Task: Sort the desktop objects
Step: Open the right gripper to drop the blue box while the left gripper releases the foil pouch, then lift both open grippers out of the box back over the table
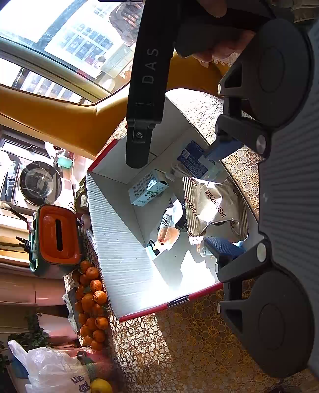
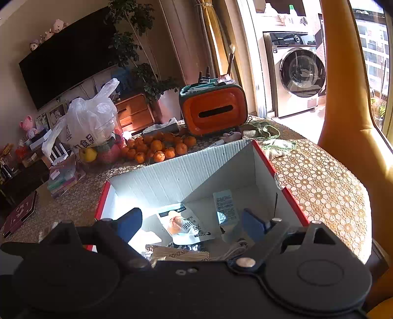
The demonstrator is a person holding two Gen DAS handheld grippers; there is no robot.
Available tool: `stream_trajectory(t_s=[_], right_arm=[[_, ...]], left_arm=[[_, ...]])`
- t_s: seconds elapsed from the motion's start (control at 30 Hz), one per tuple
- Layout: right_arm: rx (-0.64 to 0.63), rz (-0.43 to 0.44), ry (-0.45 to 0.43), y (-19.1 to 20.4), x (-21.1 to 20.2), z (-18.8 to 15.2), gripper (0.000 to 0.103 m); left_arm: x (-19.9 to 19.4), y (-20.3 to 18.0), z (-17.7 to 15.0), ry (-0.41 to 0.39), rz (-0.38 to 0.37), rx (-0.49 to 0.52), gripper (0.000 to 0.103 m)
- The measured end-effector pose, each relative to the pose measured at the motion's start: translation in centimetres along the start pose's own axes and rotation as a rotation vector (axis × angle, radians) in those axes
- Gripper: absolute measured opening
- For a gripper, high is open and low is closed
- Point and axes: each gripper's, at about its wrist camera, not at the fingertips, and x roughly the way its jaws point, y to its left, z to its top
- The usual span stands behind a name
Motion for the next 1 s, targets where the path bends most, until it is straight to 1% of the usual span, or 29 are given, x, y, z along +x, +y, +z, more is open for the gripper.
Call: stream_trajectory(t_s=[0.17, 0.4, 0.57, 0.7, 0.8, 1.0], right_arm=[[0.008, 0.011, -0.017, 0.6, -2.0, -0.7, 0.089], [0.025, 0.054, -0.042, 2.1, -4.5, -1.9, 0.091], [0.003, 0.064, -0.069, 3.6, -5.8, -2.5, 0.091], [-0.035, 0.052, -0.089, 4.9, -6.7, -3.3, 0.092], [-0.071, 0.038, -0.109, 6.0, -7.4, -3.8, 0.094], [-0.108, 0.056, -0.120, 8.3, -8.2, -5.0, 0.096]], left_arm=[[-2.3, 0.2, -1.2, -0.017, -0.023, -0.011, 0.068], [-5.0, 0.9, -3.2, -0.048, -0.041, -0.044, 0.068], [-6.8, 1.7, -4.7, -0.071, -0.047, -0.066, 0.068], [-8.3, 2.6, -6.1, -0.090, -0.035, -0.077, 0.068], [-9.5, 3.7, -7.0, -0.105, -0.020, -0.096, 0.068], [-12.1, 6.0, -8.4, -0.143, 0.007, -0.147, 0.069]])
